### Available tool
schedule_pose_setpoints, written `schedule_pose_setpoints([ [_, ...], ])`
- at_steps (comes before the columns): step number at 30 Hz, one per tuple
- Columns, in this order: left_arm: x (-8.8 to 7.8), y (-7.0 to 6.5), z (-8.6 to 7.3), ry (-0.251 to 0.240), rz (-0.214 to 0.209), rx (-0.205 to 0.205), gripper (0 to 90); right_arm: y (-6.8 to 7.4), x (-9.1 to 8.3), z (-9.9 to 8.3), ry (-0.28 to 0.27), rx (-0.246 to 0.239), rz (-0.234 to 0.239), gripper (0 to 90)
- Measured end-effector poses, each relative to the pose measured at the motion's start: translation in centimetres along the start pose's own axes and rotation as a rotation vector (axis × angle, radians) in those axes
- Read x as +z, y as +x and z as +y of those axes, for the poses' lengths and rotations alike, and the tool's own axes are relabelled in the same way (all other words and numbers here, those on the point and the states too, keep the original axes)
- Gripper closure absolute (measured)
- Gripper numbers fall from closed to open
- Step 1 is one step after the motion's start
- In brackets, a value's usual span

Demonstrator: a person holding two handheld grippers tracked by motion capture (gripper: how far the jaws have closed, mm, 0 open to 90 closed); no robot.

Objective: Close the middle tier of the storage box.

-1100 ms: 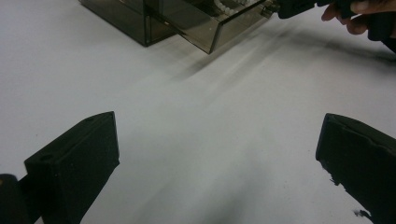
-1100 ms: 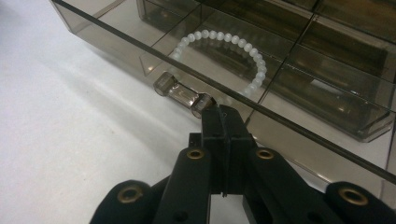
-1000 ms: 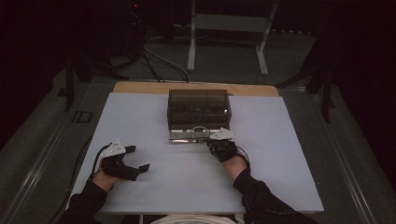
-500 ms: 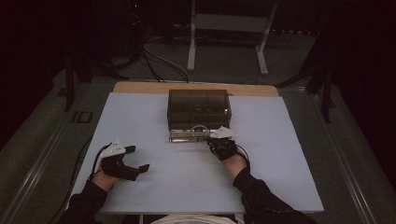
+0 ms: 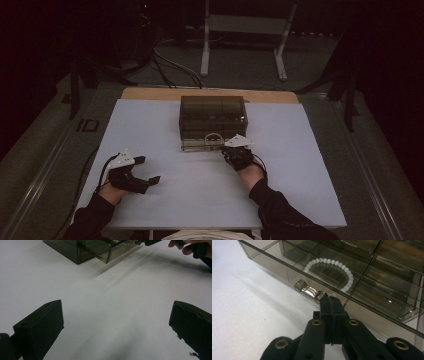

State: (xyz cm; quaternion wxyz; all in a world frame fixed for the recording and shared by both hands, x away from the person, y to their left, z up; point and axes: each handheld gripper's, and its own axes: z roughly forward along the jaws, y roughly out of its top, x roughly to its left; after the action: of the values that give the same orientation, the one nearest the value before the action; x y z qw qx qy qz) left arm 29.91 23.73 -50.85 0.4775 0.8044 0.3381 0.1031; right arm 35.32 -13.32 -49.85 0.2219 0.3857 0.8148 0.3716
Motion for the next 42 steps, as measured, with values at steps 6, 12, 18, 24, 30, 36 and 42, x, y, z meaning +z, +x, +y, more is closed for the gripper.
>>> schedule_pose_setpoints([
  [6, 0.0, 0.0, 0.0, 0.000, 0.000, 0.000, 0.9, 0.0, 0.1, 0.0, -0.001, -0.002, -0.006, 89.7],
  [12, 0.0, 0.0, 0.0, 0.000, 0.001, 0.000, 0.9, 0.0, 0.1, 0.1, -0.002, -0.007, -0.011, 89.7],
  [18, 0.0, 0.0, 0.0, -0.001, 0.000, -0.001, 0.9, 0.1, 0.2, 0.2, -0.006, -0.006, -0.018, 89.7],
  [24, 0.0, 0.0, 0.0, -0.004, -0.002, -0.002, 0.9, -0.2, 0.7, 0.6, -0.013, 0.008, -0.031, 89.7],
  [30, 0.0, 0.0, 0.0, 0.000, -0.002, 0.000, 0.9, -0.2, 0.7, 0.7, -0.011, 0.005, -0.031, 89.7],
  [36, 0.0, 0.0, 0.0, -0.003, -0.003, -0.001, 0.9, -0.3, 1.1, 1.1, -0.018, 0.007, -0.039, 89.7],
  [42, -0.1, 0.1, 0.0, -0.005, -0.002, -0.001, 0.9, -0.3, 1.7, 1.5, -0.019, 0.010, -0.044, 89.7],
])
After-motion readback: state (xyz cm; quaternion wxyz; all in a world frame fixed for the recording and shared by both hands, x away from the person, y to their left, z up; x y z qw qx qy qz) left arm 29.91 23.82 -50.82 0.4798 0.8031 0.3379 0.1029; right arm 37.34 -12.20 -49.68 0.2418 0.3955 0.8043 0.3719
